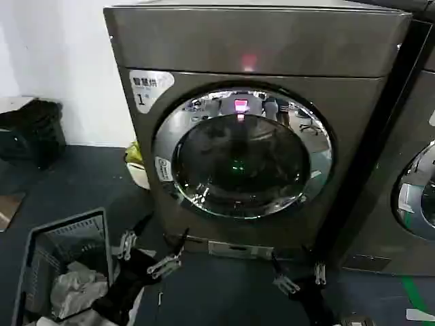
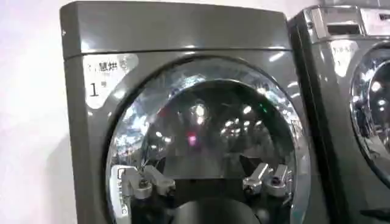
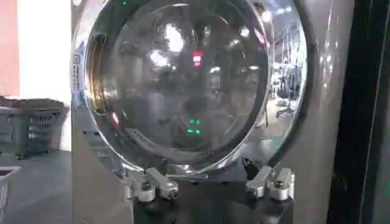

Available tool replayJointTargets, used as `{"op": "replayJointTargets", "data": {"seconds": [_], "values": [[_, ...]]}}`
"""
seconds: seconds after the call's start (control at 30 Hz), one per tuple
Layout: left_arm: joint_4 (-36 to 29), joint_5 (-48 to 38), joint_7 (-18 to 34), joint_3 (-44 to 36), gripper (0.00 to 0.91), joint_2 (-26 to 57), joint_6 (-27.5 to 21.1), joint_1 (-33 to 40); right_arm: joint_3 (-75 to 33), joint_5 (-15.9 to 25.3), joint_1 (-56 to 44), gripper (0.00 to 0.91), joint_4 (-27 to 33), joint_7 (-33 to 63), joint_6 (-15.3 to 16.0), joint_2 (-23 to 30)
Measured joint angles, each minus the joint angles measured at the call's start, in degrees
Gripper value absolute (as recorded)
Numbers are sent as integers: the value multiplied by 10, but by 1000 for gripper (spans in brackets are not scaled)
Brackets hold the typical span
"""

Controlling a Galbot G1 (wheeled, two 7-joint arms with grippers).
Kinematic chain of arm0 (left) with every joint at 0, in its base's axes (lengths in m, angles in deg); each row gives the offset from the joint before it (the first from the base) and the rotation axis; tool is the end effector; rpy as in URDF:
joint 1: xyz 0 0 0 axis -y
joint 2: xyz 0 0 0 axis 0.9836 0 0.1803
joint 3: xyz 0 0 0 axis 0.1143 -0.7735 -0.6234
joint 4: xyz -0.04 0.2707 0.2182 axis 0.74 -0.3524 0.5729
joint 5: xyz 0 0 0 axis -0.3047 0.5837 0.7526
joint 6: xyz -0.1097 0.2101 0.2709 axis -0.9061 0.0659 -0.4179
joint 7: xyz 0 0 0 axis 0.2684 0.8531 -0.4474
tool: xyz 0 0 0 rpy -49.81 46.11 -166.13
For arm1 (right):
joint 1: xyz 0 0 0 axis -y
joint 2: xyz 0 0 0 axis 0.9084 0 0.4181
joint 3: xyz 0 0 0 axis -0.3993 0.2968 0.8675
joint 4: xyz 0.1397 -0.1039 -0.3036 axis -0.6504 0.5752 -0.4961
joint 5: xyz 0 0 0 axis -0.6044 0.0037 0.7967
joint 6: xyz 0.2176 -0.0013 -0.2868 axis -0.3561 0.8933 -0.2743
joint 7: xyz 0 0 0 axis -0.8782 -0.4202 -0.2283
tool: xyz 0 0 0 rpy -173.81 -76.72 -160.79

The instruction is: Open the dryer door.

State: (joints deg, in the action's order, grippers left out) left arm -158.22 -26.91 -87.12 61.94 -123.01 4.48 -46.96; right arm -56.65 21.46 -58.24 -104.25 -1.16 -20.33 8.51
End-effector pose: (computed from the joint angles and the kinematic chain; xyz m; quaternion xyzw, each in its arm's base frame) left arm 0.1408 0.0301 -0.1880 0.2058 0.9700 0.0487 0.1203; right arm 0.1685 -0.0403 -0.2767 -0.1571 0.9872 -0.0246 0.0133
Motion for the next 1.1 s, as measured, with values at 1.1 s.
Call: {"op": "replayJointTargets", "data": {"seconds": [1.1], "values": [[-7,1,-3,15,907,-1,12,-34,236,-183,389,907,145,-82,71,-213]]}}
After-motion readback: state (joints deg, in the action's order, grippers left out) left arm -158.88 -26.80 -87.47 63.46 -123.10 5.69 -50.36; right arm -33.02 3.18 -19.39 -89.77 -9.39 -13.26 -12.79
